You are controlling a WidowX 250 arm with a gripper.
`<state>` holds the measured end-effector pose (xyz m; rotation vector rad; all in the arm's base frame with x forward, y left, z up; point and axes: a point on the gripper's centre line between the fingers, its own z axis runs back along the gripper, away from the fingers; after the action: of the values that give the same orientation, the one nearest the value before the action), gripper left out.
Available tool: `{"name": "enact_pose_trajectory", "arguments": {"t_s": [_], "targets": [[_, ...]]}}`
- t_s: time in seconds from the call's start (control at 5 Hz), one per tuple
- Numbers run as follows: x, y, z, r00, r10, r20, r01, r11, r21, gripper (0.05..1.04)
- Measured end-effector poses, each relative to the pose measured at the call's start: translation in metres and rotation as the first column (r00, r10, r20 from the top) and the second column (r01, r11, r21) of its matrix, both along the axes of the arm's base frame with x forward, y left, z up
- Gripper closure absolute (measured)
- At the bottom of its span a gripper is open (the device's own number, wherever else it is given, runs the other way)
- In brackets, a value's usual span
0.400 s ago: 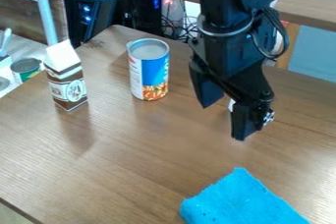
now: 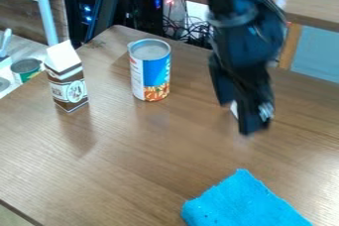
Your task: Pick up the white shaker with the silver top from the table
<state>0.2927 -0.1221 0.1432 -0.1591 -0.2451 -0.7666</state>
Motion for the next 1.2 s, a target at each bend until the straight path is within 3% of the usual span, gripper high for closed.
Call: {"name": "enact_pose_trajectory", "arguments": {"t_s": [0.2, 0.4, 0.6, 0.8, 1.0, 1.2], "targets": [[0.029, 0.031, -0.003, 0.996, -0.076, -0.038, 0.076, 0.997, -0.002, 0.083], [0.048, 0.035, -0.001, 0.995, -0.095, 0.002, 0.095, 0.995, -0.007, 0.083], [0.074, 0.037, 0.005, 0.993, -0.105, 0.056, 0.103, 0.994, 0.029, 0.083], [0.098, 0.038, -0.009, 0.995, -0.092, 0.050, 0.089, 0.994, 0.061, 0.083], [0.121, 0.031, -0.011, 0.993, -0.079, 0.089, 0.070, 0.993, 0.096, 0.083], [0.134, 0.022, -0.015, 0.992, -0.077, 0.097, 0.068, 0.993, 0.092, 0.083]]}}
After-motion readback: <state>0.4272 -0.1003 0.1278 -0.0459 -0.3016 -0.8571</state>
